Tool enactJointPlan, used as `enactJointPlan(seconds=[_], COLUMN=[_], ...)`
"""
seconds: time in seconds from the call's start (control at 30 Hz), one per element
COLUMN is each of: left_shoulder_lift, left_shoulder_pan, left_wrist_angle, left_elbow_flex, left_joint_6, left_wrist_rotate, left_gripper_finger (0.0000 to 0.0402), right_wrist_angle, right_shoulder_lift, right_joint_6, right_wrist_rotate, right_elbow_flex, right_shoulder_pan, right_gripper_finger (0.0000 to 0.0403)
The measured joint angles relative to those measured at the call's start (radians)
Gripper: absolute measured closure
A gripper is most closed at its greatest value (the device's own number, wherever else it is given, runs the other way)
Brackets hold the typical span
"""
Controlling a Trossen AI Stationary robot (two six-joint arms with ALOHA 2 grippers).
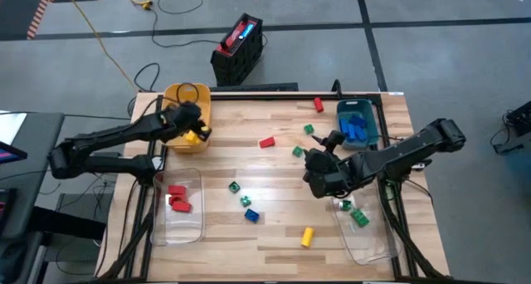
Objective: Sort blocks
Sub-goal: Put the yellow wooden block into the yellow bin
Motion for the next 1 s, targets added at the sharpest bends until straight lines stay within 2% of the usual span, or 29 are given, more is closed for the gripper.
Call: enactJointPlan(seconds=[0.13, 0.2, 0.37, 0.43, 0.53, 0.63, 0.77, 1.0], left_shoulder_lift=[-0.007, 0.025, 0.159, 0.203, 0.248, 0.272, 0.273, 0.272], left_shoulder_pan=[-0.053, -0.079, -0.157, -0.216, -0.335, -0.468, -0.616, -0.769], left_wrist_angle=[0.197, 0.219, 0.143, 0.167, 0.22, 0.252, 0.254, 0.213], left_elbow_flex=[0.055, 0.104, 0.216, 0.227, 0.215, 0.184, 0.15, 0.144], left_joint_6=[0.157, 0.24, 0.287, 0.292, 0.316, 0.327, 0.282, 0.194], left_wrist_rotate=[0.004, 0.049, 0.319, 0.377, 0.345, 0.23, 0.118, 0.089], left_gripper_finger=[0.0202, 0.0206, 0.0221, 0.0226, 0.0231, 0.0235, 0.0239, 0.024], right_wrist_angle=[0.059, 0.106, 0.227, 0.227, 0.215, 0.157, 0.142, 0.215], right_shoulder_lift=[0.0, 0.0, 0.0, 0.0, -0.01, -0.015, -0.012, 0.012], right_joint_6=[-0.003, -0.025, -0.097, -0.097, -0.06, 0.01, 0.106, 0.185], right_wrist_rotate=[-0.062, -0.11, -0.178, -0.21, -0.271, -0.341, -0.36, -0.406], right_elbow_flex=[0.0, 0.0, 0.004, 0.019, 0.028, 0.028, -0.011, -0.056], right_shoulder_pan=[-0.033, -0.052, -0.094, -0.111, -0.127, -0.121, -0.068, 0.1], right_gripper_finger=[0.0139, 0.0139, 0.0139, 0.0139, 0.0139, 0.0139, 0.0139, 0.0139])
